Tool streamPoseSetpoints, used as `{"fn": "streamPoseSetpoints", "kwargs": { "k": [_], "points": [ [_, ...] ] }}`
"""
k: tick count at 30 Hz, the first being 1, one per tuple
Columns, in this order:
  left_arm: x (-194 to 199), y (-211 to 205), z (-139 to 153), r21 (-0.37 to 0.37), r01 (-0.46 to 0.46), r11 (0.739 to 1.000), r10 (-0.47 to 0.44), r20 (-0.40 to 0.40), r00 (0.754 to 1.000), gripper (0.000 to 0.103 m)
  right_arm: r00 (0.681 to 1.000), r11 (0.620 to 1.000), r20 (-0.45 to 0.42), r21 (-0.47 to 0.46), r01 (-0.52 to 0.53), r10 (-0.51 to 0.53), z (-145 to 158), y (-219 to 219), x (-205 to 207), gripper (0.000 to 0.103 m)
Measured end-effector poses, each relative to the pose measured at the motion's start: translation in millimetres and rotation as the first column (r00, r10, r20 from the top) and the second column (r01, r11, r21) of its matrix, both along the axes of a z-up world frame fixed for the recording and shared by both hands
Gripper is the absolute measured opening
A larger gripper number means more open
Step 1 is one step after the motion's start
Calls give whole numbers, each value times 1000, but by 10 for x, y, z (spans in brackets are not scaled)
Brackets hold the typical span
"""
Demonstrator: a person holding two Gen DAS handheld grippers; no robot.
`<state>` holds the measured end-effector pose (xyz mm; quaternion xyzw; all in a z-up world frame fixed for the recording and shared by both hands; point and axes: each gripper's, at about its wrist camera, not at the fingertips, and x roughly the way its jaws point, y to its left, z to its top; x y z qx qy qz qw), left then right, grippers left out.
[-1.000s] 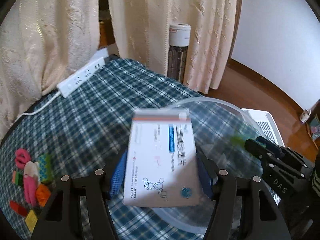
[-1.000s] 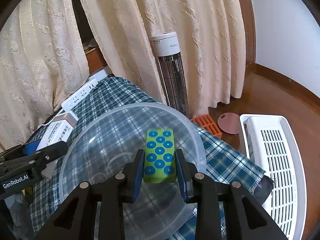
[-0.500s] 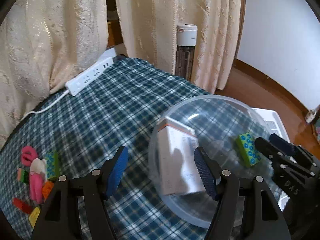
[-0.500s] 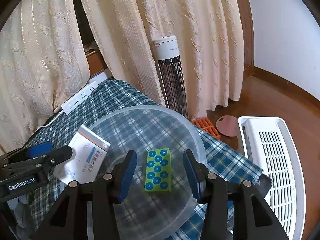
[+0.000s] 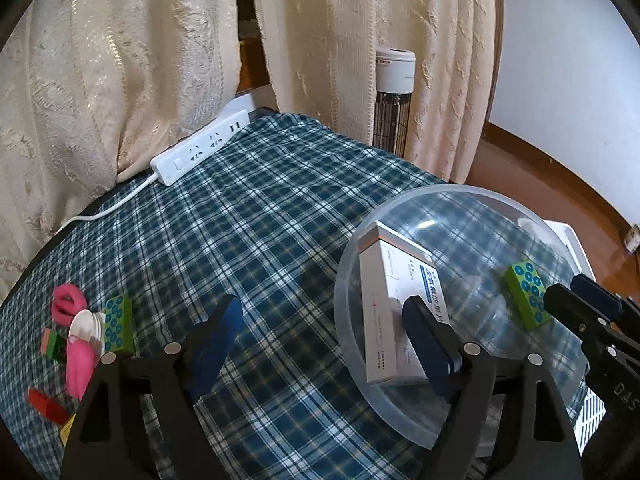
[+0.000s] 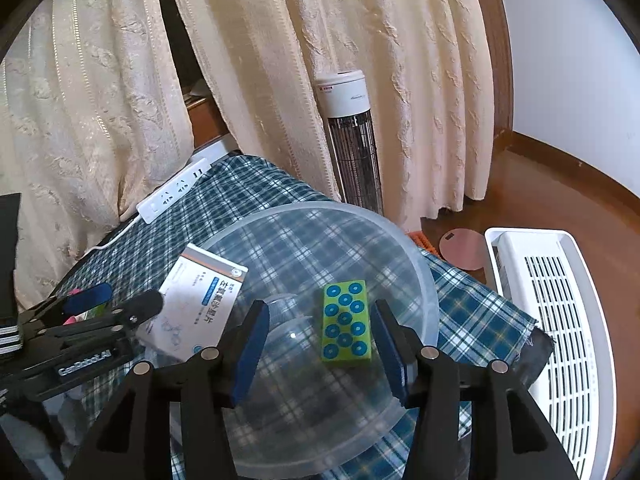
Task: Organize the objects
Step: 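Carry the green brick into the clear bowl with the right gripper while the left carries the medicine box, then release the medicine box into the bowl with the left gripper and withdraw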
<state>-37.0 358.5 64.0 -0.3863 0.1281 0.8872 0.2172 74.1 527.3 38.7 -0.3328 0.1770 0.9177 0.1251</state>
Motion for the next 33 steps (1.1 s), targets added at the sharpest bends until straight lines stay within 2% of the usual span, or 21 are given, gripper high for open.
{"fn": "streamPoseSetpoints", "kwargs": {
  "k": [5, 15, 33],
  "points": [
    [50, 30, -19, -13, 29, 999, -29, 3, 1000, 83, 1000, 1000, 2, -1, 5, -5, 11, -21, 11, 56],
    [138, -205, 89, 19, 3, 1000, -4, 14, 1000, 83, 1000, 1000, -3, -8, -22, 22, 54, -169, 14, 58],
    [289, -1105, 192, 69, -128, 989, 126, 21, 992, 84, 993, 993, -28, -9, -115, 115, 242, -732, 66, 73]
  ]
}}
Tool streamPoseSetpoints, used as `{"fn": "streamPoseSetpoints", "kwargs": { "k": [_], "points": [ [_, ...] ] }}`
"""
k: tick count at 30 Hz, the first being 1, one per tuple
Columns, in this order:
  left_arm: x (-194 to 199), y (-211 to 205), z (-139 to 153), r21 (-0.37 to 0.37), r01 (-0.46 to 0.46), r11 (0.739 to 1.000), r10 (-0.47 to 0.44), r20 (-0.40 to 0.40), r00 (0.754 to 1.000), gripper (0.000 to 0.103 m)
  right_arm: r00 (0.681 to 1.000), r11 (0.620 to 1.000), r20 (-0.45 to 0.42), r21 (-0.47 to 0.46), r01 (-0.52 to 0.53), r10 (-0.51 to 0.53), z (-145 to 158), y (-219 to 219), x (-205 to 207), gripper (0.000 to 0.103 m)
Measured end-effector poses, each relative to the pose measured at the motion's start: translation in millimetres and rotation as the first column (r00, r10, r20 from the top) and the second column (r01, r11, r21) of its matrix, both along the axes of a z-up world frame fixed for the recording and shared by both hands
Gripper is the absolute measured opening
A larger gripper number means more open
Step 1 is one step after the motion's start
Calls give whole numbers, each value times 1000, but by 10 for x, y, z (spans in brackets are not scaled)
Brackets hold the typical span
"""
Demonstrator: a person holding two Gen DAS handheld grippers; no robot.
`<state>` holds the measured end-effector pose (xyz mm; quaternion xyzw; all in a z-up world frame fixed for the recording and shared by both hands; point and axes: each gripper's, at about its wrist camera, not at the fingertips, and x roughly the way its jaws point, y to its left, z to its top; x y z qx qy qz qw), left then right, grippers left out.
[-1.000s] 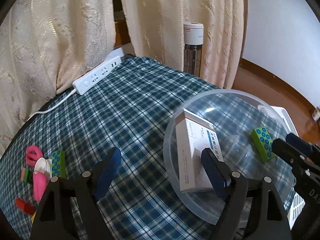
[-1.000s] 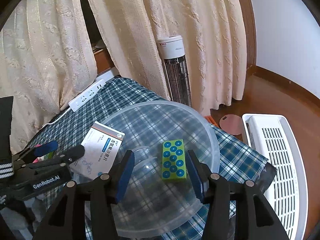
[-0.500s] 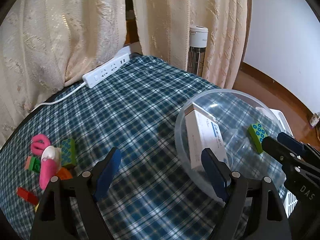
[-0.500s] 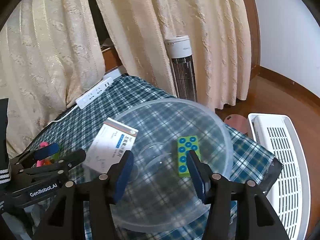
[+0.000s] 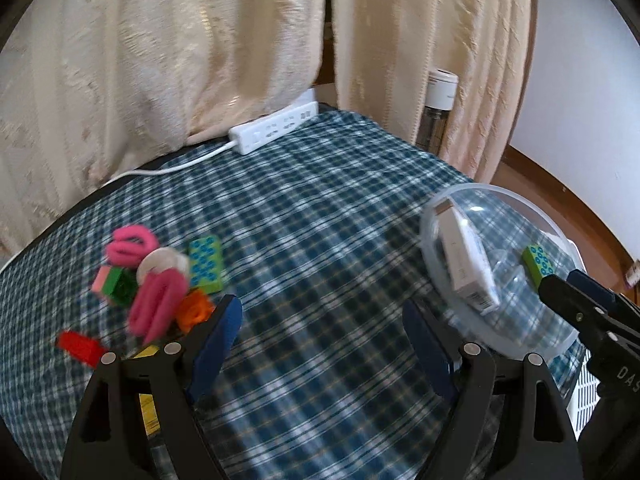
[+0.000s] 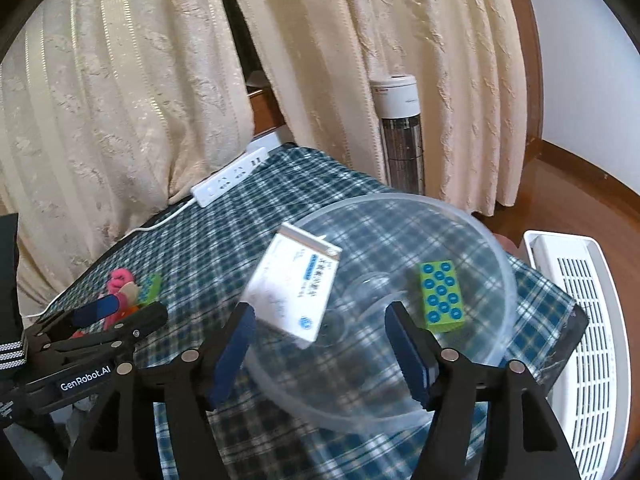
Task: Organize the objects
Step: 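Release the medicine box into the bowl with the left gripper and withdraw, then move the left gripper to the red brick while the right approaches the tea box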
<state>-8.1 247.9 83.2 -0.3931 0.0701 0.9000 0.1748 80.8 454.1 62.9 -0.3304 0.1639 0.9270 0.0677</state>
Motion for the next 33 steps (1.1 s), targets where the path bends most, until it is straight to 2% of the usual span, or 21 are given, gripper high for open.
{"fn": "streamPoseSetpoints", "kwargs": {
  "k": [12, 18, 24, 33],
  "points": [
    [33, -815, -80, 18, -147, 989, 146, 22, 989, 85, 996, 996, 5, 14, -84, 84, 38, -490, -43, 78],
    [23, -1158, -91, 17, -207, 978, 207, 20, 978, 85, 988, 988, 20, -7, -151, 151, -3, -734, -98, 82],
    [-36, -1498, -136, 7, -269, 963, 269, 26, 963, 85, 975, 975, 35, -39, -219, 220, -51, -965, -154, 85],
    [-148, -1987, -188, 2, -360, 933, 360, 24, 933, 85, 959, 960, 61, -39, -276, 278, -103, -1227, -220, 86]
  ]
}}
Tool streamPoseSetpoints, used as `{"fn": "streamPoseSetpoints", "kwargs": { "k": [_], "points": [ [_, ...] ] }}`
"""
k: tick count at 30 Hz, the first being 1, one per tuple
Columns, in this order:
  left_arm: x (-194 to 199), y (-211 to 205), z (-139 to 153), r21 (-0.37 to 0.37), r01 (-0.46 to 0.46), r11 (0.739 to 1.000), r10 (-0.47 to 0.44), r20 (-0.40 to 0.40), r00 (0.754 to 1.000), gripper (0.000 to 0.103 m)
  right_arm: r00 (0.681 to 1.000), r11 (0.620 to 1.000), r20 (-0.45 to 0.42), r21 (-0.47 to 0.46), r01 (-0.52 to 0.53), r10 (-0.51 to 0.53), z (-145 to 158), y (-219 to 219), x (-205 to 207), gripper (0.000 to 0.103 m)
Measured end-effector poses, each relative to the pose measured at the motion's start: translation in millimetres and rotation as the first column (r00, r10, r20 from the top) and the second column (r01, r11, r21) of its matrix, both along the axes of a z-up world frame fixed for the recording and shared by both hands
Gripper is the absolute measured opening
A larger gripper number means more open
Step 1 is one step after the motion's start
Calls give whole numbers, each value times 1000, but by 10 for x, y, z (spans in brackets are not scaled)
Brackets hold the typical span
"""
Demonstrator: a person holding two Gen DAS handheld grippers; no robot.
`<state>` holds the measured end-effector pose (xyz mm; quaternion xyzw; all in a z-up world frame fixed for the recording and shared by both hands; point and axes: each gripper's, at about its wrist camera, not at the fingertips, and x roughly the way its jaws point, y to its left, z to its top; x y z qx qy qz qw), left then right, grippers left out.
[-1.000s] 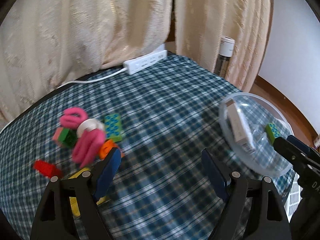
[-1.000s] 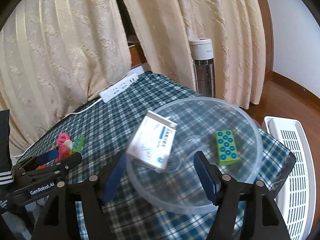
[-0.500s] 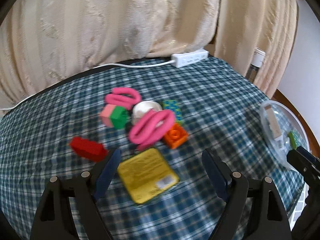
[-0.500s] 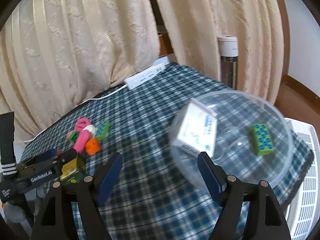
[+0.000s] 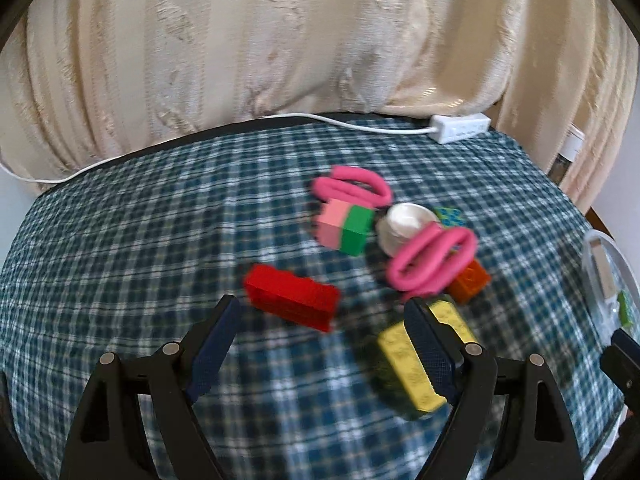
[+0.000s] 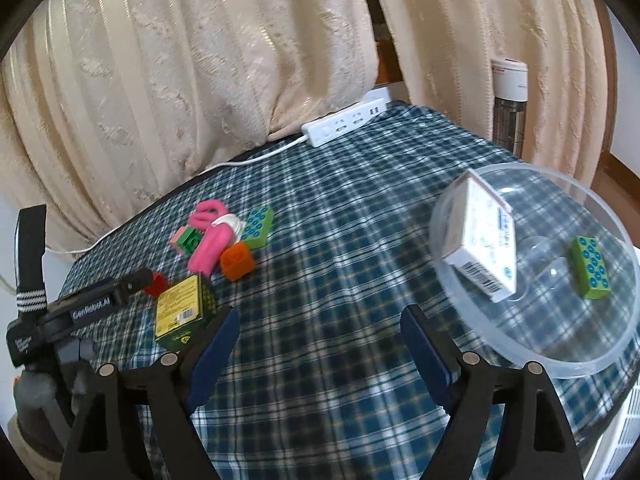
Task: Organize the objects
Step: 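Move the left gripper to the red brick while the right approaches the tea box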
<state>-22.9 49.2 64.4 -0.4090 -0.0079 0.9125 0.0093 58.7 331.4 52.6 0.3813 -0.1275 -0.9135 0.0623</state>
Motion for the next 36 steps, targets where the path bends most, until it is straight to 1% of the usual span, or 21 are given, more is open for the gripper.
{"fn": "streamPoseSetpoints", "kwargs": {
  "k": [5, 10, 14, 20, 27, 36],
  "points": [
    [-92, -222, -72, -25, 0, 1000, 0, -10, 1000, 85, 999, 1000, 12, 2, -30, 30, -29, -124, -46, 86],
    [-155, -394, -134, 6, 22, 1000, -22, 0, 1000, 85, 998, 999, 37, -11, -52, 53, -86, -218, -97, 86],
    [-168, -370, -154, 16, 67, 998, -67, -6, 998, 85, 996, 997, 48, -8, -74, 74, -106, -323, -139, 86],
    [-202, -254, -198, -7, 126, 992, -126, -8, 992, 85, 993, 994, 53, -6, -106, 106, -111, -455, -189, 86],
    [-305, -269, -299, -14, 119, 993, -118, 20, 993, 85, 987, 989, 61, -11, -150, 150, -153, -612, -244, 86],
    [-377, -262, -399, -18, 127, 992, -127, 35, 991, 85, 976, 978, 66, -5, -207, 207, -183, -816, -336, 88]
  ]
}}
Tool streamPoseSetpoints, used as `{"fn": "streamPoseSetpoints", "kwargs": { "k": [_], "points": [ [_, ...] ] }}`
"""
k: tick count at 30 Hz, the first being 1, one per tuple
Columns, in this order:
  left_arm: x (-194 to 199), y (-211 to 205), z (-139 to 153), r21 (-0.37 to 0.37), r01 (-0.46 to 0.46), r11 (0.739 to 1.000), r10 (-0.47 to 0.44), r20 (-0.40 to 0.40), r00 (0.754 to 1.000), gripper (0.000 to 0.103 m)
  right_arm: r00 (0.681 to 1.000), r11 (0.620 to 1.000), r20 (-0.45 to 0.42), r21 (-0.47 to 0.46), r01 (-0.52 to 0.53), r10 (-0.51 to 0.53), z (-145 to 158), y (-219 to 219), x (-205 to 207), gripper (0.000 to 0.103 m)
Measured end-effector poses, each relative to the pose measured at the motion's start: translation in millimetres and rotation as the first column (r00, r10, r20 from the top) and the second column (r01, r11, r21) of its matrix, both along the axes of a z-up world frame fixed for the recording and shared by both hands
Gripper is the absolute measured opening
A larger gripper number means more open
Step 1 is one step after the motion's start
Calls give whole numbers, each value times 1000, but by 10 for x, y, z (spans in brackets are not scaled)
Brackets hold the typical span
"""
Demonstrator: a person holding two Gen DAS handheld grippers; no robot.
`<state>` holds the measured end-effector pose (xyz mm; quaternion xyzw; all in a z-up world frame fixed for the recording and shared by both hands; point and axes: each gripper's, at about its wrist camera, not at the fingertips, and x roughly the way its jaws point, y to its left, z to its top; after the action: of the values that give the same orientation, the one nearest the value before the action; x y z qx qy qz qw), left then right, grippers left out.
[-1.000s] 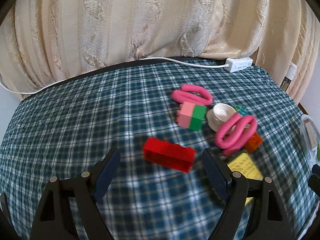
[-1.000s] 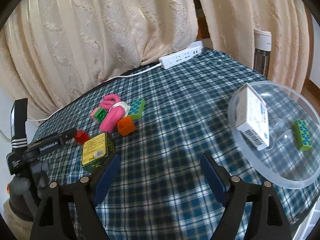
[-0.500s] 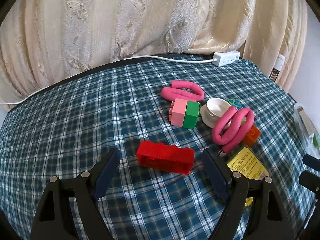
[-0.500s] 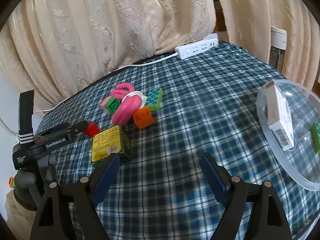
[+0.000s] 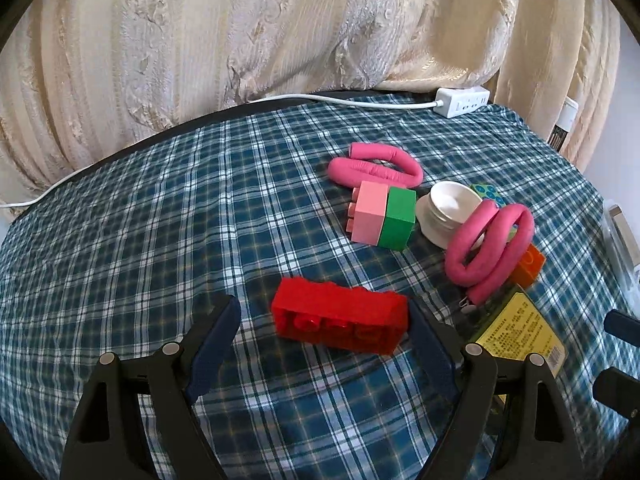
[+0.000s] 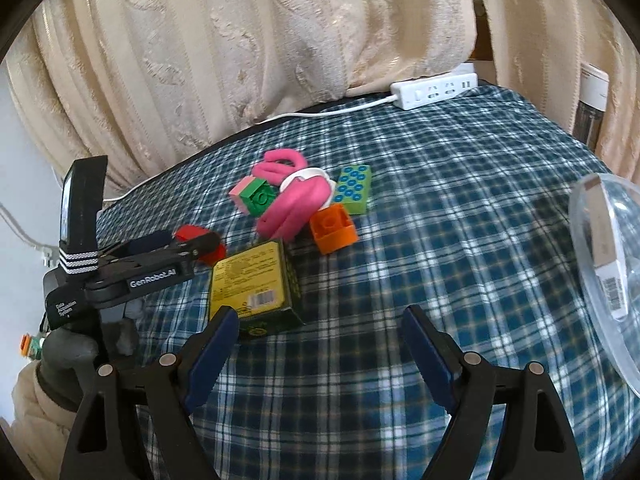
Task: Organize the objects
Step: 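Move the left gripper to the red brick while the right approaches the tea box, then grasp the red brick with the left gripper while the right grasps the tea box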
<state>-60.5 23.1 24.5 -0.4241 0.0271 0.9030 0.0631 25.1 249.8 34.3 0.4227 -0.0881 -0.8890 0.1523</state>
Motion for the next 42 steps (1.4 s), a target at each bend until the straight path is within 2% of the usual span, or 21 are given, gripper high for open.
{"fn": "streamPoseSetpoints", "kwargs": {
  "k": [9, 14, 29, 42],
  "points": [
    [5, 12, -33, -5, 11, 1000, -11, -14, 1000, 83, 999, 999, 3, 5, -50, 50, -58, -218, -126, 92],
    [59, 35, 7, -18, 27, 999, -28, -36, 999, 66, 997, 996, 3, 27, -82, 82, -120, -364, -176, 95],
    [123, 33, 51, -42, 42, 998, -44, -60, 997, 66, 992, 987, 26, 106, -123, 121, -309, -586, -268, 96],
    [118, 63, -42, -71, 50, 996, -53, -35, 998, 67, 993, 985, 24, 126, -120, 118, -323, -624, -290, 96]
  ]
}}
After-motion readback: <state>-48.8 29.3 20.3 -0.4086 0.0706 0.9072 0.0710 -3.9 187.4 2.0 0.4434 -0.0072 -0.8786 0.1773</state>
